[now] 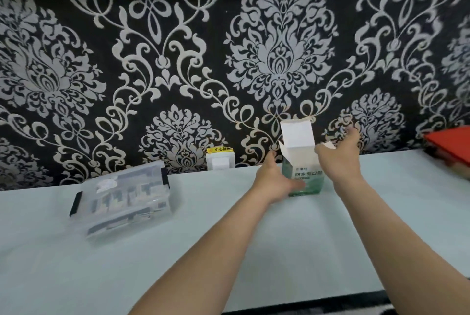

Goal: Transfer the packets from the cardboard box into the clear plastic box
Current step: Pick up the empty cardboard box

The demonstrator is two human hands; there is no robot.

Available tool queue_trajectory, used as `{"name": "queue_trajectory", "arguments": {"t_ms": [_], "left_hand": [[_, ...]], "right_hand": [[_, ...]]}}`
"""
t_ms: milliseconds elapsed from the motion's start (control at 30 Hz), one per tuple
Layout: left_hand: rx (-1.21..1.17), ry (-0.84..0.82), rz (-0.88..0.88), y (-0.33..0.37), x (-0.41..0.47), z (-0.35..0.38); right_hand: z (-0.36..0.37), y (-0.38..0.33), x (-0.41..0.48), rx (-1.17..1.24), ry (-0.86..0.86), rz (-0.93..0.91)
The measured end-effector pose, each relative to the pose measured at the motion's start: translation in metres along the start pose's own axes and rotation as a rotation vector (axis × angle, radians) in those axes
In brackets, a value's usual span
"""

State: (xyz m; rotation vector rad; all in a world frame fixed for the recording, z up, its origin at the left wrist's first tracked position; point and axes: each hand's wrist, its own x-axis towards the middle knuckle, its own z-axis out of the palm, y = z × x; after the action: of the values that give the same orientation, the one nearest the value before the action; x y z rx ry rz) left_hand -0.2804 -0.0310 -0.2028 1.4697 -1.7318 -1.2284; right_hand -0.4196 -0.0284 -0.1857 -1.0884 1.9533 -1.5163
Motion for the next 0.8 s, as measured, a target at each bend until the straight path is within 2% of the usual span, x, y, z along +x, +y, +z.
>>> {"name": "queue_trajectory", "arguments": {"t_ms": [167,367,433,500,567,633,700,800], "left_hand": [[-0.068,0.074,-0.016,-0.006,0.014,0.015],[-0.069,0.150,0.054,-0.015,-0.005,-0.011],[-0.103,0.182,0.099,-0.016,-0.021,-0.028],[-0.129,0.215,0.134,-0.017,-0.043,-0.050],[-0.111,0.250,0.151,-0.017,-0.068,-0.077],[-0.107,0.290,0.154,-0.021,-0.092,-0.106],[-0.111,0.349,0.163,-0.026,-0.124,-0.141],[-0.070,0.449,0.178,-0.032,-0.162,-0.184]], "right_hand": [[0.005,0.018,0.001,0.243,-0.069,0.198],[0.005,0.013,-0.013,0.388,-0.187,0.216],[0.004,0.000,-0.025,0.472,-0.326,0.175],[0.001,-0.017,-0.039,0.529,-0.585,0.119],[0.004,-0.033,-0.052,0.495,-0.839,0.053],[0.014,-0.049,-0.068,0.453,-1.016,-0.007],[0.036,-0.067,-0.093,0.395,-1.114,-0.055],[0.072,-0.094,-0.130,0.368,-1.134,-0.073]]}}
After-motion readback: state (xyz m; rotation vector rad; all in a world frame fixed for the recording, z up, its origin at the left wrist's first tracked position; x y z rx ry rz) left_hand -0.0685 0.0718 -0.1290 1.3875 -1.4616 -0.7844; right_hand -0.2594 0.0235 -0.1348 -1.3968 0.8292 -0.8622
